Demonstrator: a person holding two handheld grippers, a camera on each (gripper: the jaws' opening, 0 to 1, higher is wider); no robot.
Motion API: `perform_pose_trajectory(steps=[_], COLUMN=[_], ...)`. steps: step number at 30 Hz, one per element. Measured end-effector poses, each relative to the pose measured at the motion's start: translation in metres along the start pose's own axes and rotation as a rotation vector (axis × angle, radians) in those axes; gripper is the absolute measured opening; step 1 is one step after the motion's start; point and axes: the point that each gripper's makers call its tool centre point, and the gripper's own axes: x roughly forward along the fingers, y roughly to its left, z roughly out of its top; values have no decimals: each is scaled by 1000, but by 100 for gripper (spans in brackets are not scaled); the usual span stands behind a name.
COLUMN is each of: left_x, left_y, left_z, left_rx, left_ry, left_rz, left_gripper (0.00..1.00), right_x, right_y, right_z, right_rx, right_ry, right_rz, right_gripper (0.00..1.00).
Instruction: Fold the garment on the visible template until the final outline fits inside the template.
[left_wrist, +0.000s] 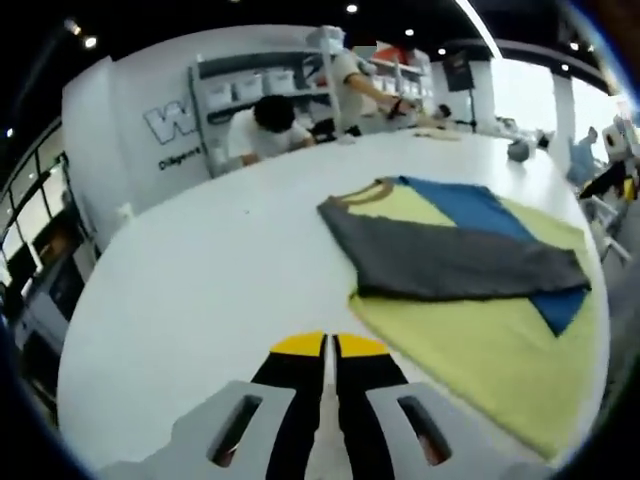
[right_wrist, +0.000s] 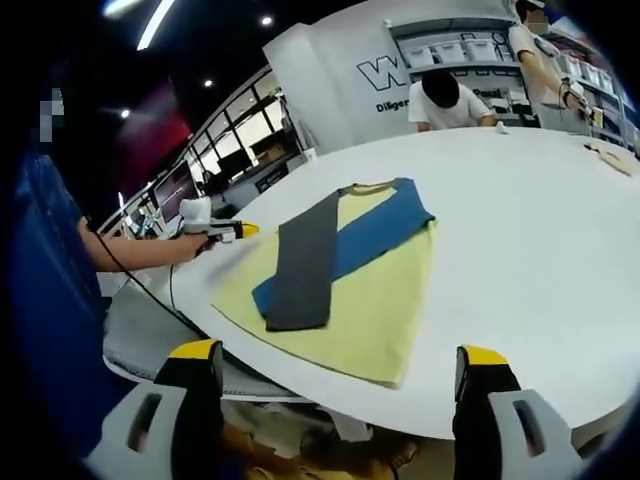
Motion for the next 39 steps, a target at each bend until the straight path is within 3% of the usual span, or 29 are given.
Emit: perform_pose_trajectory(steps=[4, 5, 9, 12, 21, 25, 27, 32, 39], left_x=[-25, -28, -56, -70, -91, -97, -96, -91, -95], left_y=[-26, -22, -56, -74, -107, -123, -135, -148, -147], left_z=[-7, -10, -20, -27, -45, -51, -52, -63, -71], left_rx=[-105, -121, -219, -286, -317, -271, -227, -177, -173], left_ry=[11, 15, 37, 75, 132, 164, 169, 216, 240], left_rz=[-88, -95, -207, -253, -292, -306, -344, -345, -340], left_gripper=[15, 16, 20, 26, 27, 28, 27, 27, 28], right_x=[7, 8, 13, 17, 22, 22, 24, 26, 26], right_y=[0, 0, 4, 2, -2, -2, -1, -3, -12], right_z=[-5, -6, -9, -10, -20, -21, -23, -27, -36], right_rx=[2, 1, -1, 11, 24, 24, 26, 32, 36], right_ry=[6, 9, 18, 5, 16, 7, 4, 15, 32], right_rz=[16, 23, 38, 50, 57, 48, 48, 40, 9], right_gripper=[91, 91, 88, 86, 76, 71, 67, 62, 53])
